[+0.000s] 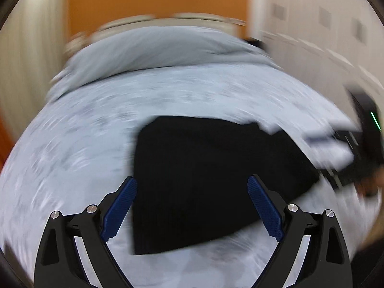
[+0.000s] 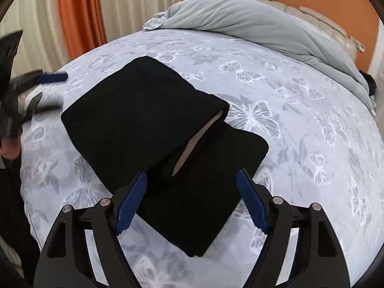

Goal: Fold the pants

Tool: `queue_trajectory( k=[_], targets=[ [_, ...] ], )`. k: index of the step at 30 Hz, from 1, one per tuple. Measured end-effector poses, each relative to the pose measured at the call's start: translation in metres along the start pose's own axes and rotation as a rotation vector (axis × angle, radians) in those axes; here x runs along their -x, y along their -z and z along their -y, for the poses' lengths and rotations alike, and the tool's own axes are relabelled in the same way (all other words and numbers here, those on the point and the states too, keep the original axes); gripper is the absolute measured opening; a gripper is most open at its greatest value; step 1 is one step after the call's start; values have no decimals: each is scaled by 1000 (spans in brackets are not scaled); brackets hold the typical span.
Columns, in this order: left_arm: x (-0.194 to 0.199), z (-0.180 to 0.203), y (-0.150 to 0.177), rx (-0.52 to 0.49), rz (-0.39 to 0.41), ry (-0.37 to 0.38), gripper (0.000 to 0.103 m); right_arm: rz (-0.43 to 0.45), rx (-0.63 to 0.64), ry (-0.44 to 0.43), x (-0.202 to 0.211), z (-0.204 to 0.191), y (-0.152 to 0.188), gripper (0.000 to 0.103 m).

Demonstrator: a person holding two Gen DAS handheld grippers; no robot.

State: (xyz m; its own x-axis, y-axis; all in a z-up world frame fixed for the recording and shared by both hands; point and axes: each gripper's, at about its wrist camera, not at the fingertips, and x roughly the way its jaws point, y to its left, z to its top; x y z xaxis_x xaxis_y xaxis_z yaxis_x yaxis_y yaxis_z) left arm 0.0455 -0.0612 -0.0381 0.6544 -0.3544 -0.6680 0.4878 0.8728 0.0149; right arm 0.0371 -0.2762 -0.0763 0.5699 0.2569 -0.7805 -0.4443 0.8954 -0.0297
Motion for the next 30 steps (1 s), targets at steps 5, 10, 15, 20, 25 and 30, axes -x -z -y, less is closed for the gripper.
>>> queue_trajectory(
  k=[5, 10, 15, 20, 25, 30],
  targets=[
    [-27, 83, 37, -408, 8, -58, 92, -37, 129, -17, -10, -9, 0, 67],
    [-59, 81, 33, -298, -45, 63, 57, -75, 203, -46, -28, -18, 0, 55],
    [-68, 20, -1, 56, -68, 287, 8, -65, 221, -133, -40, -25, -7, 55],
    [-61, -12, -16, 169, 1, 305, 7, -54, 116, -204, -61, -15, -19, 30],
    [-49, -19, -30, 213, 58, 334, 7, 23, 149, -264, -13, -38, -36, 5],
    [-35, -15, -40, 231, 75, 446, 10, -145, 53, -209, -39, -16, 16, 13]
  ],
)
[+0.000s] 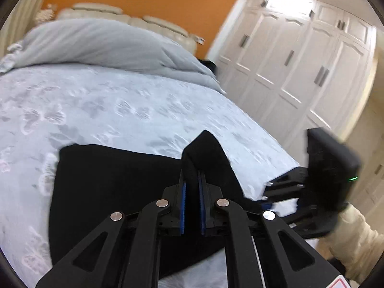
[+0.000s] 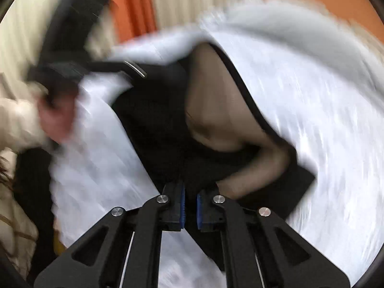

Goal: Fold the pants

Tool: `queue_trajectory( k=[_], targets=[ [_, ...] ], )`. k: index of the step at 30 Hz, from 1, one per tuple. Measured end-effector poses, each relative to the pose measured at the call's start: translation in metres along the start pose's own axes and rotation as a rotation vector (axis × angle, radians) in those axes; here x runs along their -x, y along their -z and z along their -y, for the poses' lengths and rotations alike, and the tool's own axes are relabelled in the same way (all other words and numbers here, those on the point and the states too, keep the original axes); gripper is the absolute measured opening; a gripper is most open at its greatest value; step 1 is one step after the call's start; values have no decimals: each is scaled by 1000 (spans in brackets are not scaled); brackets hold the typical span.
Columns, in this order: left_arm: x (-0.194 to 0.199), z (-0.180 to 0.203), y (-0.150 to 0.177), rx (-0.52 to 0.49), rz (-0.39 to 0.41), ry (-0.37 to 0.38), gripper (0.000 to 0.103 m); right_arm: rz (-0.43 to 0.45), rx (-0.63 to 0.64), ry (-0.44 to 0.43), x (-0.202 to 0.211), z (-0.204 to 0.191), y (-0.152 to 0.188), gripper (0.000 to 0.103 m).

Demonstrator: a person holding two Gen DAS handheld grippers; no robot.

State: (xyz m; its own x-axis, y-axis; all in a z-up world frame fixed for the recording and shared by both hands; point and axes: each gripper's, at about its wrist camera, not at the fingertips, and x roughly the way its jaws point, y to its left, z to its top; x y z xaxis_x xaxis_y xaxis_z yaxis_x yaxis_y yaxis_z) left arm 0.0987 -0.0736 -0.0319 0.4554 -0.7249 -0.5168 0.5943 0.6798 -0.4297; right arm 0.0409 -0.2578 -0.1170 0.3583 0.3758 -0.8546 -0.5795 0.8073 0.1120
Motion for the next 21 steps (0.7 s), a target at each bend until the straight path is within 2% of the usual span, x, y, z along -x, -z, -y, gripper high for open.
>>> queue_trajectory(
  k=[1, 2, 4, 5, 6, 7, 8, 9, 11, 12, 13, 14, 17, 19, 20, 21],
  targets=[
    [-8, 1, 3, -4, -34, 7, 11, 52, -53, -47, 6, 4, 9, 14],
    [-24, 3, 13, -14, -98, 0, 11, 57, -82, -60, 13, 5, 9, 22],
    [-40, 6, 28, -11, -166, -2, 12, 39, -149, -33, 31, 5, 7, 39],
    [-38, 7, 29, 12, -169, 6, 17, 96, -185, -28, 48, 4, 8, 54],
    [-32, 8, 27, 28, -152, 17, 32, 143, -217, -52, 59, 4, 10, 74],
    [-16, 10, 20, 41, -105, 35, 45, 192, -273, -89, 70, 5, 12, 81],
    [-2, 11, 15, 47, -57, 33, 76, 220, -334, -128, 75, 10, 15, 83],
    [15, 10, 10, 53, 10, 20, 93, 249, -420, -190, 79, 16, 18, 83],
    [52, 6, 1, 49, 149, -11, 92, 280, -531, -244, 78, 25, 18, 85],
    [62, 3, -2, 45, 174, -36, 92, 284, -584, -232, 74, 29, 18, 85],
    [71, 0, -4, 42, 194, -79, 92, 278, -620, -228, 69, 33, 19, 86],
    [81, -5, -6, 37, 218, -176, 92, 251, -680, -228, 56, 37, 21, 86],
    [85, -18, -7, 23, 210, -398, 92, 162, -761, -226, 18, 37, 21, 86],
    [82, -30, -8, 46, 173, -474, 92, 131, -699, -157, -1, 24, 7, 85],
    [80, -37, -8, 73, 156, -504, 92, 132, -636, -75, -6, 10, -5, 70],
    [78, -41, -8, 97, 143, -508, 92, 130, -597, -50, -5, 5, -13, 32]
  ],
)
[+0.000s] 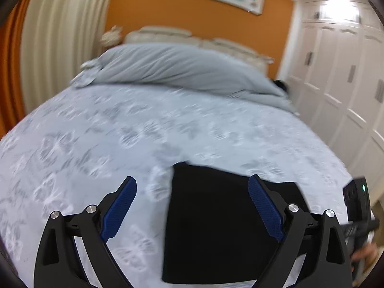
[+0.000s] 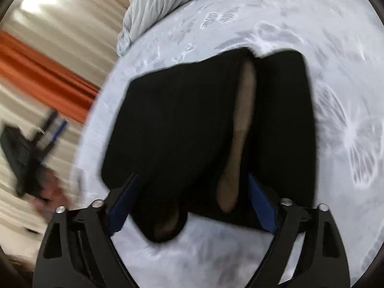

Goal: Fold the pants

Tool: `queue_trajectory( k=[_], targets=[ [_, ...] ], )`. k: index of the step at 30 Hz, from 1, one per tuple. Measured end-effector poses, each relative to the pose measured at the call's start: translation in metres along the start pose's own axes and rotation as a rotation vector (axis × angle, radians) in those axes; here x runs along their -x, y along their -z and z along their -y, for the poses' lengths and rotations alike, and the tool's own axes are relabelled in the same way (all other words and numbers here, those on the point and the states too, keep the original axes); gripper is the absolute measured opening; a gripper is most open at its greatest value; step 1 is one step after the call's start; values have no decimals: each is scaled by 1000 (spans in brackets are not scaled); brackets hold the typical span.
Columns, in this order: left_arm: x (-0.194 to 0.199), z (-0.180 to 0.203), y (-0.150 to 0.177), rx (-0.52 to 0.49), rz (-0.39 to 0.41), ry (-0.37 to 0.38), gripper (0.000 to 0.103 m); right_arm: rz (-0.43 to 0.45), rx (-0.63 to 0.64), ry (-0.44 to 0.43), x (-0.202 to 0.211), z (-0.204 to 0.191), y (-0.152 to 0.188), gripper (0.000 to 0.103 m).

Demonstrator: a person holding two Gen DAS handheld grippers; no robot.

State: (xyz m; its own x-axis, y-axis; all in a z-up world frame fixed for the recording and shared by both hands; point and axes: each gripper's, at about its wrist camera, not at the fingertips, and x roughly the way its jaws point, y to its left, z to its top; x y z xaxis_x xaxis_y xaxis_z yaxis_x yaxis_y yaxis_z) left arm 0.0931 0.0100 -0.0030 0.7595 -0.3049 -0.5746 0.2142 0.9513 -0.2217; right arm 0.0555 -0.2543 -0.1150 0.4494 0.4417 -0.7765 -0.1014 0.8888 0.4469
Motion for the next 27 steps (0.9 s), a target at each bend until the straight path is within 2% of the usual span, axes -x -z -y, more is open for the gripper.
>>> queue_trajectory(
  k=[1, 4, 6, 7, 9, 10, 11, 12, 13, 14, 15, 16, 17, 18, 22, 24, 25, 26, 27],
  targets=[
    [0, -5, 0, 22, -15, 8, 92, 20, 28, -9, 5, -15, -4, 19],
    [0, -20, -6, 107, -12, 21, 92, 154, 116, -15, 53, -47, -21, 17],
    [6, -26, -6, 136, -1, 39, 92, 202, 115, -1, 81, -42, -26, 17],
    [7, -29, -5, 136, -3, 43, 92, 206, 103, 61, 87, -26, -22, 17],
    [1, -28, 1, 115, -41, 44, 92, 161, 70, 242, 73, 8, -9, 18],
    [-5, -26, 8, 104, -67, 37, 92, 103, 46, 282, 57, 22, -5, 19],
    [-15, -22, 9, 94, -99, 30, 92, 24, 1, 283, 37, 42, 3, 21],
    [-24, -18, 14, 87, -133, 27, 92, 19, -16, 273, 33, 49, 7, 31],
    [-34, -14, 20, 84, -170, 34, 92, 50, -22, 269, 37, 52, 9, 36],
    [-45, -8, 27, 81, -221, 49, 92, 69, -30, 268, 48, 51, 9, 46],
    [-53, -4, 33, 78, -253, 55, 92, 94, -43, 267, 58, 50, 9, 62],
    [-57, 0, 37, 76, -270, 59, 92, 145, -53, 253, 72, 51, 13, 74],
    [-62, 3, 42, 76, -282, 63, 92, 175, -59, 239, 75, 51, 14, 92],
    [-67, 4, 46, 84, -302, 61, 92, 182, -71, 223, 74, 51, 15, 94],
    [-89, 1, 66, 163, -408, 83, 92, 79, -195, 135, 53, 74, 11, 94],
    [-104, -7, 78, 264, -464, 126, 93, 16, -243, 74, 38, 76, 11, 94],
    [-106, -10, 80, 303, -457, 137, 93, 2, -258, 50, 33, 76, 15, 94],
    [-106, -9, 80, 307, -439, 143, 93, -6, -270, 34, 22, 78, 18, 88],
    [-107, -6, 78, 289, -435, 164, 90, 8, -268, 34, 23, 75, 21, 72]
  ],
)
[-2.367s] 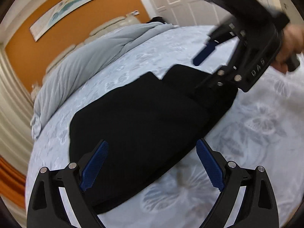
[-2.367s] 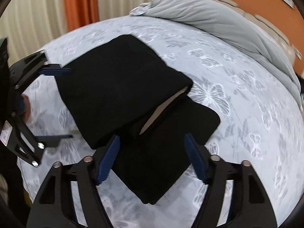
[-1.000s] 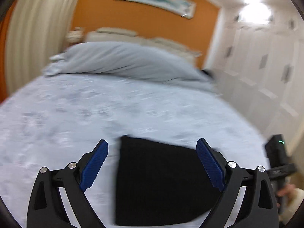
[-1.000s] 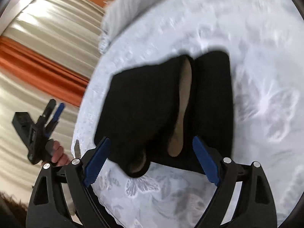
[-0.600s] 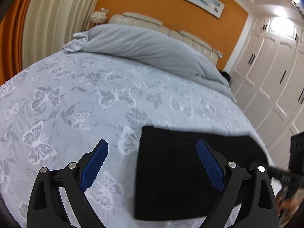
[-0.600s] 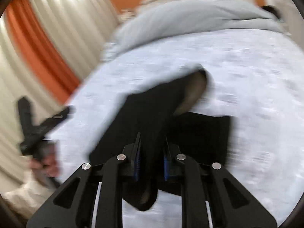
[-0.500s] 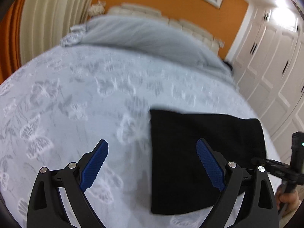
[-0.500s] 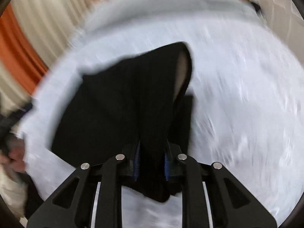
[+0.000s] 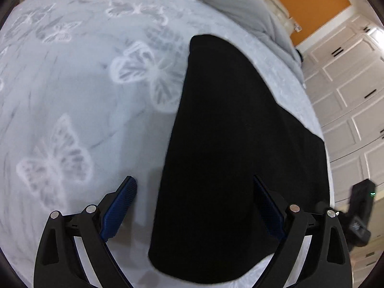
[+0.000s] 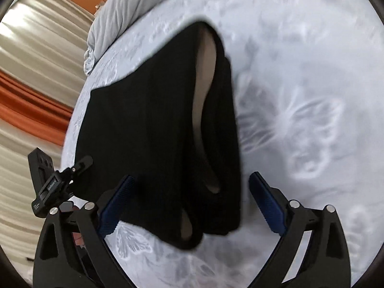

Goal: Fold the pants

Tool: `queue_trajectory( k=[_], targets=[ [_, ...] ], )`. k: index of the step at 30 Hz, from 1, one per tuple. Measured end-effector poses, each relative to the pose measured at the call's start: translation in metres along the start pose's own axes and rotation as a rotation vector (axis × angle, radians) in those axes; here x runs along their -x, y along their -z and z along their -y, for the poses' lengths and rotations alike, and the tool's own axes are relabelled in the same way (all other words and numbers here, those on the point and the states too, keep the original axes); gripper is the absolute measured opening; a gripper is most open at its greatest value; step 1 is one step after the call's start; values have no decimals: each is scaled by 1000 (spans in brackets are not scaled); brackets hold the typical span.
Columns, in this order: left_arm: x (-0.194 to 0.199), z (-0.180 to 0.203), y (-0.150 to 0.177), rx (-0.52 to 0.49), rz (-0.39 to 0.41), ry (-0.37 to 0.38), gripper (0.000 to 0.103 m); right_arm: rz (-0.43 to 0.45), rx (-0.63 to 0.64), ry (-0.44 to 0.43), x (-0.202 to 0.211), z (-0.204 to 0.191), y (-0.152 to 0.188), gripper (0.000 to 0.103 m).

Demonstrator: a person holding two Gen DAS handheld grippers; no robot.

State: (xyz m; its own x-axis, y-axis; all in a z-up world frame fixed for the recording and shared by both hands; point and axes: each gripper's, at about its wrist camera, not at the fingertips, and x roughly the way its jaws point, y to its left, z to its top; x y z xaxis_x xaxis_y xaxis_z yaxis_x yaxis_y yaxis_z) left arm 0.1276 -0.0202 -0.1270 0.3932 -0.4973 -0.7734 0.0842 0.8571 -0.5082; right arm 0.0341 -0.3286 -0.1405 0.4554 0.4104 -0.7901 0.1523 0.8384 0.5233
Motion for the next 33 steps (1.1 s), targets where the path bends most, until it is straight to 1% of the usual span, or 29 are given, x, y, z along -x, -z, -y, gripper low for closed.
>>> queue_trajectory(
  k=[1, 2, 3, 4, 5, 6, 7, 8, 10, 11, 12, 13, 14, 15, 16, 17, 18, 19, 21, 23, 25, 26, 27, 28, 29, 30, 32, 33],
  targets=[
    [-1, 2, -1, -15, -5, 17, 75, 1, -3, -24, 1, -4, -1, 58],
    [-4, 4, -3, -26, -22, 69, 56, 8, -31, -68, 11, -12, -1, 37],
    [-4, 5, -3, -21, -26, 73, 47, 34, -23, -101, 24, -22, -1, 34],
    [2, 3, -5, -9, -25, 93, 42, 58, 10, -130, 39, -35, 2, 32],
    [12, 2, -6, 5, -27, 120, 39, 75, 49, -154, 58, -50, 11, 32],
    [25, 1, -5, 15, -35, 152, 38, 83, 69, -191, 73, -59, 25, 32],
    [40, 1, -2, 13, -40, 186, 38, 80, 73, -212, 79, -61, 35, 32],
    [61, 1, 8, -5, -37, 191, 38, 65, 53, -235, 81, -59, 54, 32],
    [86, -5, 27, -14, -48, 197, 40, 12, 15, -227, 67, -49, 81, 36],
    [92, -13, 42, -8, -73, 197, 43, -49, -21, -174, 47, -39, 99, 41],
    [91, -20, 55, -6, -100, 179, 47, -79, -56, -121, 37, -31, 106, 52],
    [86, -26, 66, 1, -131, 149, 50, -104, -103, -104, 25, -22, 115, 59],
    [77, -36, 78, 31, -160, 88, 56, -76, -123, -145, 23, -19, 115, 66],
    [72, -48, 85, 90, -164, 77, 64, -62, -128, -164, 24, -19, 114, 73],
    [73, -53, 86, 127, -152, 111, 65, -62, -126, -173, 23, -20, 113, 75],
    [73, -54, 84, 124, -145, 117, 69, -56, -127, -191, 20, -21, 113, 82],
    [74, -52, 84, 106, -134, 113, 75, -41, -138, -203, 19, -22, 115, 87],
    [73, -51, 85, 95, -115, 114, 78, -26, -146, -209, 18, -23, 117, 89],
    [69, -50, 88, 118, -104, 124, 87, -8, -127, -193, 17, -33, 120, 98],
    [68, -44, 89, 113, -83, 112, 92, 4, -111, -163, 11, -45, 117, 98],
    [66, -35, 93, 90, -62, 94, 92, 25, -99, -159, 11, -45, 115, 98],
    [64, -31, 92, 83, -53, 84, 92, 39, -90, -150, 12, -50, 117, 94],
    [64, -26, 93, 56, -36, 80, 90, 42, -78, -129, 14, -53, 117, 72],
    [63, -21, 94, 27, -28, 71, 89, 44, -73, -119, 14, -53, 118, 54],
    [63, -18, 95, -1, -16, 36, 71, 50, -104, -179, 18, -51, 120, 40],
    [63, -16, 95, -21, -7, 25, 57, 62, -101, -183, 22, -54, 120, 37],
    [73, -14, 92, -20, 0, 54, 41, 124, -17, -154, 40, -75, 125, 35],
    [80, -13, 91, -32, 5, 56, 38, 147, 11, -156, 49, -83, 128, 35]
  ],
)
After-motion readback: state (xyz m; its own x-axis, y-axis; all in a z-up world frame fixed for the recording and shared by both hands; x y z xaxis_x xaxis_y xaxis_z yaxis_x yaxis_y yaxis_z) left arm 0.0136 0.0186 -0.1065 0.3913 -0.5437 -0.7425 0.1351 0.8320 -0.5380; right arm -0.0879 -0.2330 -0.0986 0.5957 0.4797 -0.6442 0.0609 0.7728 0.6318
